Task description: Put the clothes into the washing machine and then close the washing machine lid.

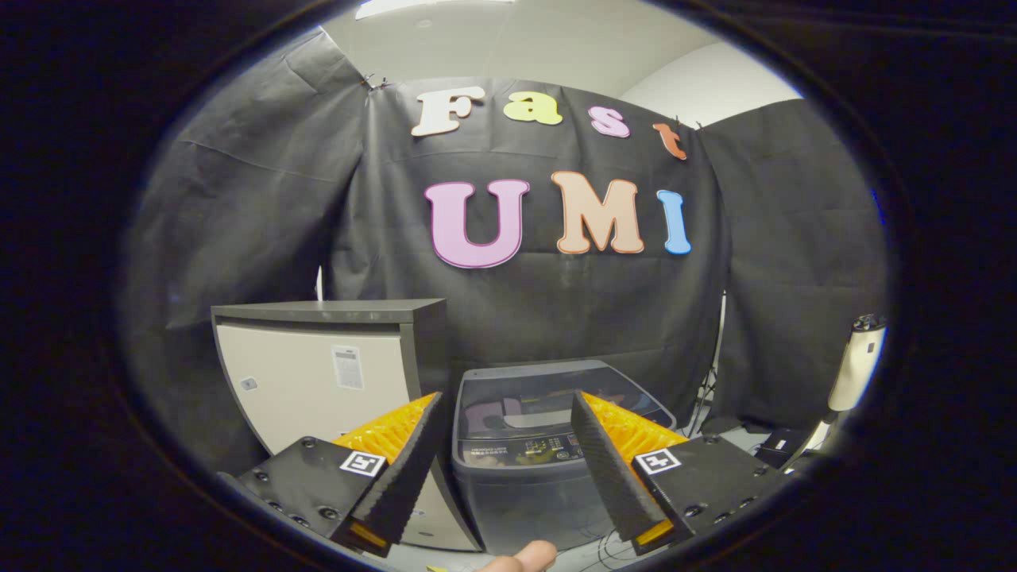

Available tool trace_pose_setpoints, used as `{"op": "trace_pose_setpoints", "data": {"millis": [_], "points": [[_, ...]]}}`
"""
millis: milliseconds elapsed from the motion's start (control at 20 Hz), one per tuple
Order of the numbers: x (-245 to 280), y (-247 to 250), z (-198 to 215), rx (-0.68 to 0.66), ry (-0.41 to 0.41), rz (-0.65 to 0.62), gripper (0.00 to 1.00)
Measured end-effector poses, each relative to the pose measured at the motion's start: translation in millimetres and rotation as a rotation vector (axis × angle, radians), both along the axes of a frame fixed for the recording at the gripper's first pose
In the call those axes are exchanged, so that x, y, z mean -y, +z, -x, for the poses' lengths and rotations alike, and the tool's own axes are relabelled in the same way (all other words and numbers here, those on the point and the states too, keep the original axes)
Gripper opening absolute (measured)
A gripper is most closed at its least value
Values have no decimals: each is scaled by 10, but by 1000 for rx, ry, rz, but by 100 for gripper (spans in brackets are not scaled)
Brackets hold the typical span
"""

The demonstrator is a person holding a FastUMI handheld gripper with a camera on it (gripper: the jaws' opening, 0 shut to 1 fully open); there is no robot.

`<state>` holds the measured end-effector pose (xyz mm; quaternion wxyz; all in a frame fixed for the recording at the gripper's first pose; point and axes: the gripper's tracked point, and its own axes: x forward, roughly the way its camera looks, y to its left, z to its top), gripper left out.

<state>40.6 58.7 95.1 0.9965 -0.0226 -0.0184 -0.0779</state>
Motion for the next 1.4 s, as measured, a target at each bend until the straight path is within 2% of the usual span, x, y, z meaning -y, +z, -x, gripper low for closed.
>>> {"op": "trace_pose_setpoints", "data": {"millis": [700,1400], "points": [[153,222,-66,43,13,79,98],[102,134,-199,58,54,38,99]]}}
